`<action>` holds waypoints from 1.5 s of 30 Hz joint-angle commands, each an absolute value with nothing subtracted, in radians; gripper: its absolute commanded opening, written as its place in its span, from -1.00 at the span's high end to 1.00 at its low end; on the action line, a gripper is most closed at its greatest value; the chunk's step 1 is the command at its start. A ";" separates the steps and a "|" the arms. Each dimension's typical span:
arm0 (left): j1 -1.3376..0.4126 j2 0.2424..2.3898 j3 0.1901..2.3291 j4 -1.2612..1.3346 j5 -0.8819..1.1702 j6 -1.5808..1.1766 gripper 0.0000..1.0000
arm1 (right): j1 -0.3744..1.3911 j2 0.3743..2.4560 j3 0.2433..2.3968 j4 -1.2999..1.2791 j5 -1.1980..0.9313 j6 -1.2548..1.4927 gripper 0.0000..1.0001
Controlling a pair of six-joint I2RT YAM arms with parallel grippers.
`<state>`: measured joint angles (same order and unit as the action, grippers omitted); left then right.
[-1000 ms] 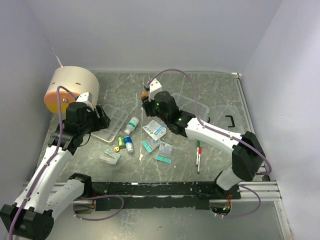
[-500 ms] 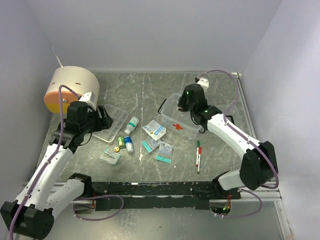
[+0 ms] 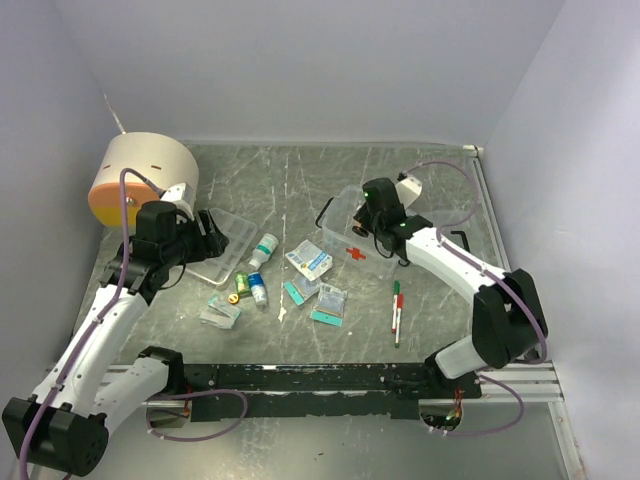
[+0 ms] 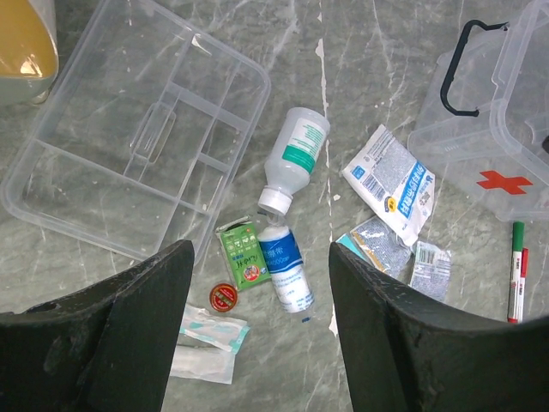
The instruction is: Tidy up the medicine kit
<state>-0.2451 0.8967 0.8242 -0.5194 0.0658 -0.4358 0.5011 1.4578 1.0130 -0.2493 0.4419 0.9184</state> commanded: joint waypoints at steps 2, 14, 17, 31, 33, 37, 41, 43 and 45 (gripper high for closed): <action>-0.248 0.906 0.836 -0.477 0.093 -0.445 -0.49 | 0.499 1.537 1.028 -0.197 0.441 1.005 0.71; -0.249 0.917 0.835 -0.479 0.074 -0.456 -0.49 | 0.500 1.691 1.093 -0.163 0.365 1.001 0.58; -0.248 0.920 0.834 -0.480 0.081 -0.456 -0.49 | 0.500 1.711 1.098 -0.150 0.338 0.999 0.51; -0.249 0.915 0.825 -0.465 0.094 -0.462 -0.49 | 0.524 1.805 1.134 -0.115 0.247 1.008 0.43; -0.249 0.917 0.826 -0.465 0.094 -0.460 -0.49 | 0.525 1.812 1.133 -0.109 0.227 1.008 0.37; -0.249 0.910 0.828 -0.468 0.093 -0.458 -0.48 | 0.526 1.815 1.133 -0.111 0.201 0.987 0.19; -0.249 0.898 0.825 -0.460 0.091 -0.458 -0.48 | 0.524 1.814 1.125 -0.109 0.178 0.967 0.06; -0.249 0.899 0.826 -0.461 0.091 -0.457 -0.49 | 0.525 1.808 1.127 -0.113 0.174 0.962 -0.01; -0.248 0.900 0.827 -0.464 0.091 -0.456 -0.49 | 0.525 1.801 1.129 -0.113 0.173 0.960 -0.05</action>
